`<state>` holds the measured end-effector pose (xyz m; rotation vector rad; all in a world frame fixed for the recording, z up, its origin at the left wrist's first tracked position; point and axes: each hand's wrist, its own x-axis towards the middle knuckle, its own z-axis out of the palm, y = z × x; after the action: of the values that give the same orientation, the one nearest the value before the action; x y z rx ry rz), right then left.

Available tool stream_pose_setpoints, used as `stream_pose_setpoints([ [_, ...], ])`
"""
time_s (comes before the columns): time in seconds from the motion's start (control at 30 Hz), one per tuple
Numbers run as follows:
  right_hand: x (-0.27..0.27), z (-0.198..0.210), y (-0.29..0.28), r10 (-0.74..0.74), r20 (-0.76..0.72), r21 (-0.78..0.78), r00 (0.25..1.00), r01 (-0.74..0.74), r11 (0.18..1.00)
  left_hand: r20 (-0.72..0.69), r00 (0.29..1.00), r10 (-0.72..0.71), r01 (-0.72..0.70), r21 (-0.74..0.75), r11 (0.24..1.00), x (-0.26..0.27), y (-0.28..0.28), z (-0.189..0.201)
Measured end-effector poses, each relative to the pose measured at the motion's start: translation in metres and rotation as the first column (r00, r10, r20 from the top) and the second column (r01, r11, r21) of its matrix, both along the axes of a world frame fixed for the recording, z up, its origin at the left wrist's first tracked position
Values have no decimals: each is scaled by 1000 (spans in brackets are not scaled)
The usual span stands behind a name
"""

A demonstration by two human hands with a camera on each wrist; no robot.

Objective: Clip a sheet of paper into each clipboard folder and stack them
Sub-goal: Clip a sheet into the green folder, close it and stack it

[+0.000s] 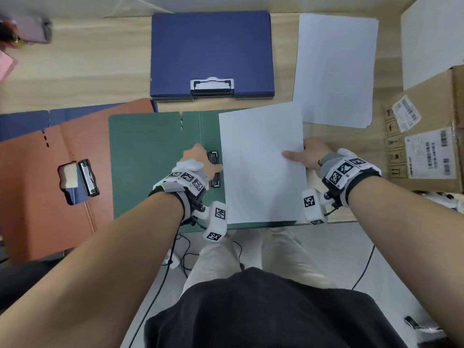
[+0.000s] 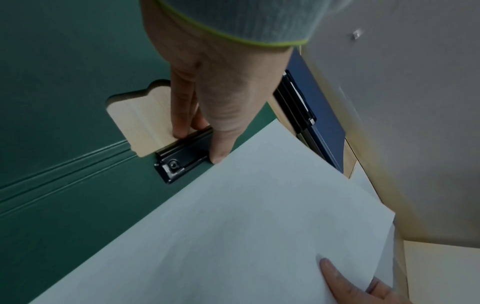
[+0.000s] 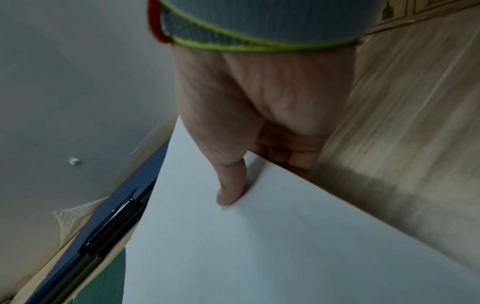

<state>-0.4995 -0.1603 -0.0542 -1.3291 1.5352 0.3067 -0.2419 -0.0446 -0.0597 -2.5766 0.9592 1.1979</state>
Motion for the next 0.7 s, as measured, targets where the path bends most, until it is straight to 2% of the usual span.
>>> stream_pose_setpoints([
  [0.2,5,-5,3,-88,38,36,995,86,996,35,999,0,-1,26,1000,-4,-6,5],
  [0.43,8,-10,13,-137,-8,43,991,137,990,-53,996,70,-70,-4,998,4,-4,5],
  [0.57,9,-8,16,-159,-61,47,985,162,986,-159,969,189,-208,-109,972,11,7,1],
  [0.7,12,-10,17,-161,-46,71,986,164,984,-261,929,262,-302,-124,945,16,13,4],
])
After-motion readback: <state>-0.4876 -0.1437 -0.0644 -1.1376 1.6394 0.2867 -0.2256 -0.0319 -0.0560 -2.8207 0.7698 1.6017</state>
